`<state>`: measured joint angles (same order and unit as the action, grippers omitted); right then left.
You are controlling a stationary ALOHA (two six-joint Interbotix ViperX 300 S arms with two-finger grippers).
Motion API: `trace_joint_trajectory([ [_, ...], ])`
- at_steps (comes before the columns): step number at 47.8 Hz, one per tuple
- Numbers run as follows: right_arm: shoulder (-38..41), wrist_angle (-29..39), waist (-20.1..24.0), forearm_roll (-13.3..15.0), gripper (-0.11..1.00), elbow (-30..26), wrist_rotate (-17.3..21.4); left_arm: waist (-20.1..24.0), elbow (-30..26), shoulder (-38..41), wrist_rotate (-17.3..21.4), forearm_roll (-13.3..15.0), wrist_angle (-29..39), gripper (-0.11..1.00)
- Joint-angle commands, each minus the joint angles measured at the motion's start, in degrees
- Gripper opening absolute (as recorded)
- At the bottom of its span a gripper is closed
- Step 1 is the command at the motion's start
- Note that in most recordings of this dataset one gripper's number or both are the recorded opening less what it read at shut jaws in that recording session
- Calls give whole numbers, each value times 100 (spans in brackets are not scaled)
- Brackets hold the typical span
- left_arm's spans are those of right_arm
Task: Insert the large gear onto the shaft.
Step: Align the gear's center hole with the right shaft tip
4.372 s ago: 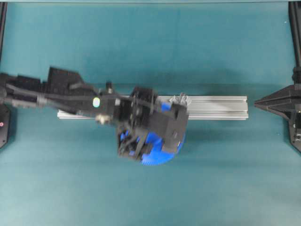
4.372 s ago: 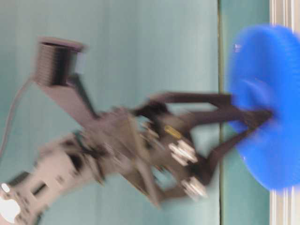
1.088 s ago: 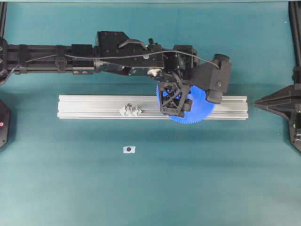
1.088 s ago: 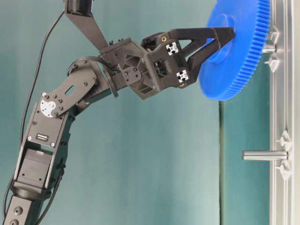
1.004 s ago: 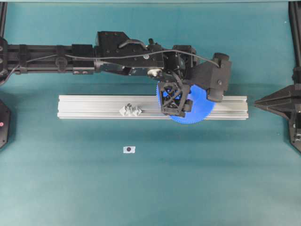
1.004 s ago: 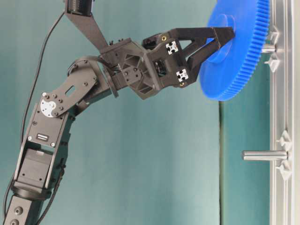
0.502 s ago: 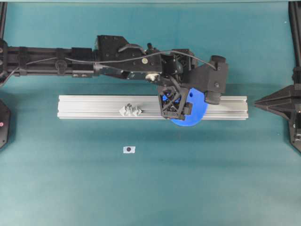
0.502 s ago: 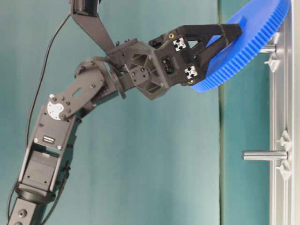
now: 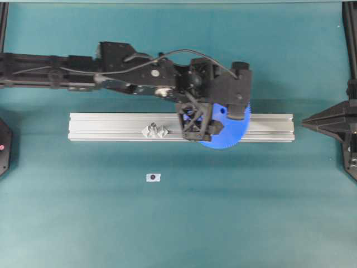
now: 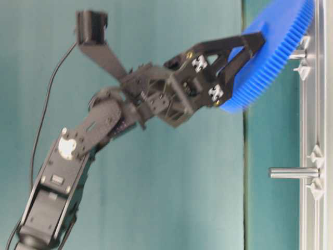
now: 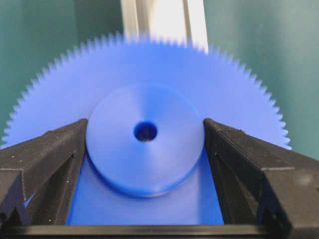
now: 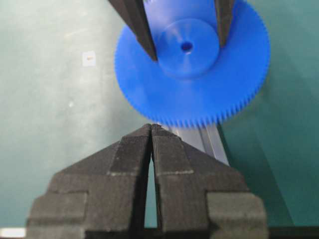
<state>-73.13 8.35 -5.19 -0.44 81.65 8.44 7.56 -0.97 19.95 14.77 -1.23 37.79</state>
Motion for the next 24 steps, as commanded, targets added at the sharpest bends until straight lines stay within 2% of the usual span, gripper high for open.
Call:
trace_joint_trajectory([
  [1, 53, -53, -18, 0, 10, -53, 53, 53, 9, -220, -26, -9, -88, 85],
  [24, 44, -70, -9, 0, 10, -53, 53, 53, 70, -237, -18, -9, -53, 85],
])
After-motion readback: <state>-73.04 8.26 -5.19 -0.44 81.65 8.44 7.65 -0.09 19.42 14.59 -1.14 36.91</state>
